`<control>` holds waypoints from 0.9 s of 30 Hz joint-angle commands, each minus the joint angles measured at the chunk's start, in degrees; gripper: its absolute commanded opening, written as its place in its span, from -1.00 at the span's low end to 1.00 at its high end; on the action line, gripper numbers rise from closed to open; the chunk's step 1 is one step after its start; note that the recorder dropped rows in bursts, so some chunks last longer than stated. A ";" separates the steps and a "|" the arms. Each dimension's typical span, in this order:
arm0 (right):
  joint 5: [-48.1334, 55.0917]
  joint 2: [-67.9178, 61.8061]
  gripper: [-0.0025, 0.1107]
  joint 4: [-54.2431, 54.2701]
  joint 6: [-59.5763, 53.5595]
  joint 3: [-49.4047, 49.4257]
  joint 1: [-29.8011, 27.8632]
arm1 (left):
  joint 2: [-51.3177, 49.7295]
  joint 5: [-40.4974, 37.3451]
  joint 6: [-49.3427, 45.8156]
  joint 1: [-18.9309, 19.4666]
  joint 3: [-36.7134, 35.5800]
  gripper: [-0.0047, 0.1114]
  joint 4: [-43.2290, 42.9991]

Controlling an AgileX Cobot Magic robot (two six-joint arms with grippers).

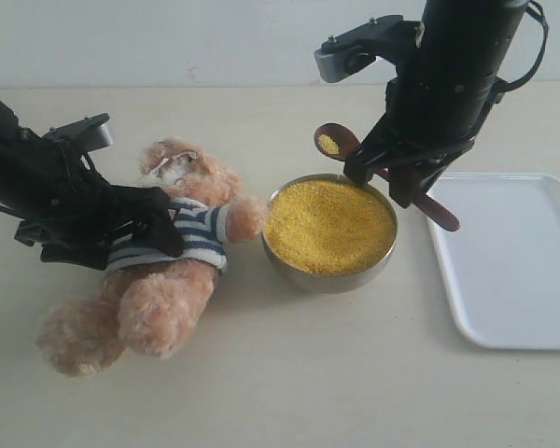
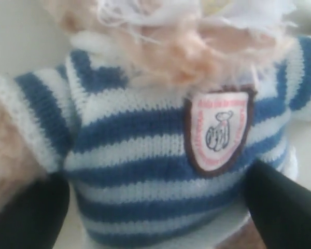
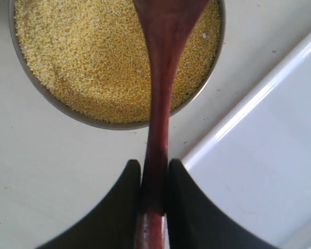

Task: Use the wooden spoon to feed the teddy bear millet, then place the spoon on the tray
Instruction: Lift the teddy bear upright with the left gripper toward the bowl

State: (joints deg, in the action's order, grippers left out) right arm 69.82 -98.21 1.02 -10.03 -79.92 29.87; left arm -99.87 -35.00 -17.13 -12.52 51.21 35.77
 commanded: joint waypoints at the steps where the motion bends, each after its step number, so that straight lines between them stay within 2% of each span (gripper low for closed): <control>1: 0.14 0.39 -0.96 -0.08 -0.14 -0.12 -0.21 | -1.73 2.15 -3.31 -0.19 0.18 0.55 3.30; 7: 0.14 0.39 -0.96 0.03 -0.14 -0.12 -0.21 | -4.13 2.41 -9.54 -0.19 0.18 0.54 9.16; 10: 0.14 0.39 -0.96 0.16 -0.14 -0.12 -0.21 | -4.77 2.41 -9.49 -0.19 0.18 0.41 9.41; 12: 0.14 0.39 -0.96 0.16 -0.14 -0.12 -0.21 | -4.77 2.66 -9.49 -0.19 0.18 0.19 9.41; 18: 0.14 0.39 -0.96 0.16 -0.14 -0.12 -0.21 | -4.77 3.36 -9.66 -0.19 0.18 -0.75 9.41; 19: 0.14 0.39 -0.96 0.16 -0.14 -0.12 -0.21 | -4.77 3.36 -10.45 -0.19 0.18 -0.85 9.41; 24: 0.14 0.39 -0.96 0.16 -0.52 -0.12 -0.21 | -4.77 1.83 -11.05 -0.19 0.18 -0.85 8.98; 27: 0.14 0.39 -0.96 0.16 -1.04 -0.12 -0.10 | -3.58 1.16 -11.05 -0.19 0.18 -0.85 5.89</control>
State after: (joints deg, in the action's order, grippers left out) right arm 69.82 -98.21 1.23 -10.15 -79.92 29.87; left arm -104.04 -33.23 -27.43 -12.51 51.34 45.37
